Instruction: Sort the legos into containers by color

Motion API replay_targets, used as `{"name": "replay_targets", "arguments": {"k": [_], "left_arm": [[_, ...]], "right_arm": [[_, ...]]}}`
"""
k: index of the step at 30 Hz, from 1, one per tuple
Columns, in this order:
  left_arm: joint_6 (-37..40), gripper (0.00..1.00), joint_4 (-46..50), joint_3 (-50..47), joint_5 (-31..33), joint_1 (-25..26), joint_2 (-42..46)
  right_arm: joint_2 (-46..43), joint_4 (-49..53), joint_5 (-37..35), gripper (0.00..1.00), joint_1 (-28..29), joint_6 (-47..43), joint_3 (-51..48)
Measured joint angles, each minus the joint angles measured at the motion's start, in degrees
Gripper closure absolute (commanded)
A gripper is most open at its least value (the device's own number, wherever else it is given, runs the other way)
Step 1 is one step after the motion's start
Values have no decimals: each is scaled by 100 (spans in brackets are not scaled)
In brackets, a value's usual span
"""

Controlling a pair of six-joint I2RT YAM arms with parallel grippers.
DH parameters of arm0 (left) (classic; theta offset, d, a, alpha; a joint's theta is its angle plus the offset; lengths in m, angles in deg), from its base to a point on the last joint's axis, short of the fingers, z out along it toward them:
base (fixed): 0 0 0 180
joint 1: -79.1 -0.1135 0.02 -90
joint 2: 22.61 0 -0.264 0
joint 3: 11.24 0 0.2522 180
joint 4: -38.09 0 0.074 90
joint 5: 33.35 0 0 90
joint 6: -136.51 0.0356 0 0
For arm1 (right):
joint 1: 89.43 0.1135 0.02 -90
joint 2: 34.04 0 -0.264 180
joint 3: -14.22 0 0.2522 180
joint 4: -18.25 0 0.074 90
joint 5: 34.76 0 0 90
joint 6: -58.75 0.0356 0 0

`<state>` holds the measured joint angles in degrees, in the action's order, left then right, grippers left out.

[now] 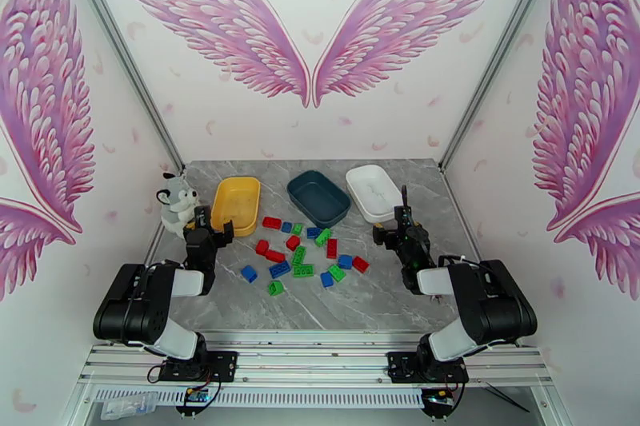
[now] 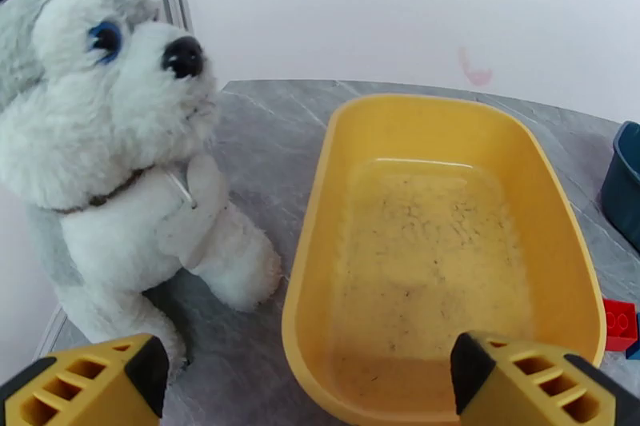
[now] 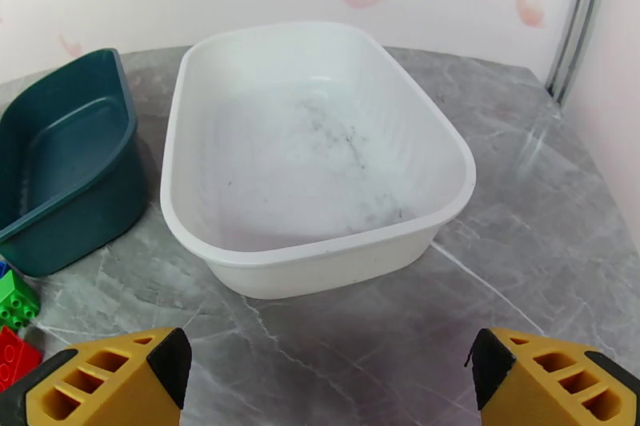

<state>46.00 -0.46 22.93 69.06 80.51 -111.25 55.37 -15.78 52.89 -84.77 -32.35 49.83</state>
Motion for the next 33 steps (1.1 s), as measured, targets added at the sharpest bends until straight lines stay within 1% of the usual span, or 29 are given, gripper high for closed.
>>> {"name": "replay_targets", "arguments": {"k": [11, 33], "left_arm": [[42, 1, 120, 42, -385, -116, -2], [11, 1, 149, 59, -680, -243, 0]], "right_arm": [[0, 0, 2, 1, 0, 0, 0], [0, 0, 2, 1, 0, 0, 0]]}}
